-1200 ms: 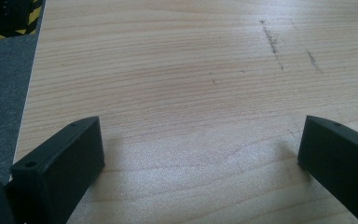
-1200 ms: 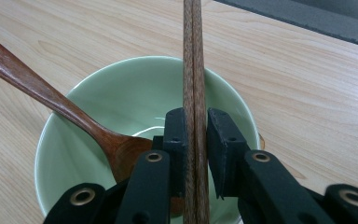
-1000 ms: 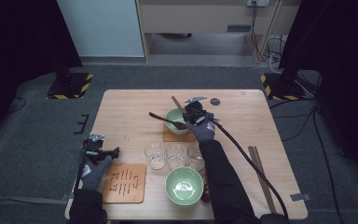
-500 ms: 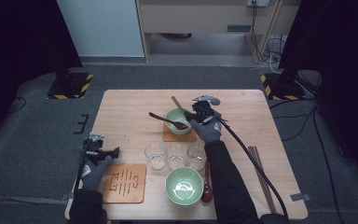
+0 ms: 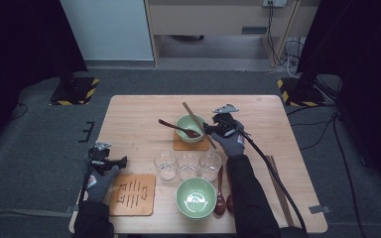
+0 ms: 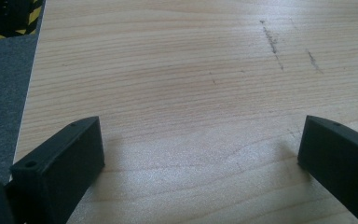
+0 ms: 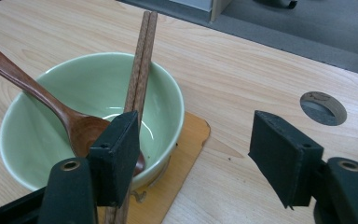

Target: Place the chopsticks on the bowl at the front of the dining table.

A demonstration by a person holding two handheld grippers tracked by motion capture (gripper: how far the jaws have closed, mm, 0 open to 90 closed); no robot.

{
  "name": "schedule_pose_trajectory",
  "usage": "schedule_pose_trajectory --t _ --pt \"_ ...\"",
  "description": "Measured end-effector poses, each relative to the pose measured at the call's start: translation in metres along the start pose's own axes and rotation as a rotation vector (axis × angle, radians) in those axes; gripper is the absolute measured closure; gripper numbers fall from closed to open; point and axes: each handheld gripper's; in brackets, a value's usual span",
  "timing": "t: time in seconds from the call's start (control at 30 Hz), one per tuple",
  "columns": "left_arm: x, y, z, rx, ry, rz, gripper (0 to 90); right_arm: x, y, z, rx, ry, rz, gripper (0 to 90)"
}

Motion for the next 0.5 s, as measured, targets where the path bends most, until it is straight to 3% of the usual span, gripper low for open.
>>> schedule_pose_trajectory --t 0.5 --pt "0.0 0.0 0.0 0.0 0.0 0.0 0.0 0.0054 -0.0008 -0.0008 0.025 -0.047 -0.013 32.4"
Point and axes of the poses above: each handheld gripper's, and its own axes: y roughly forward along the jaws, x roughly out of its underside, z roughly to its right, and after that the axes turned 7 degrees about x, right-handed
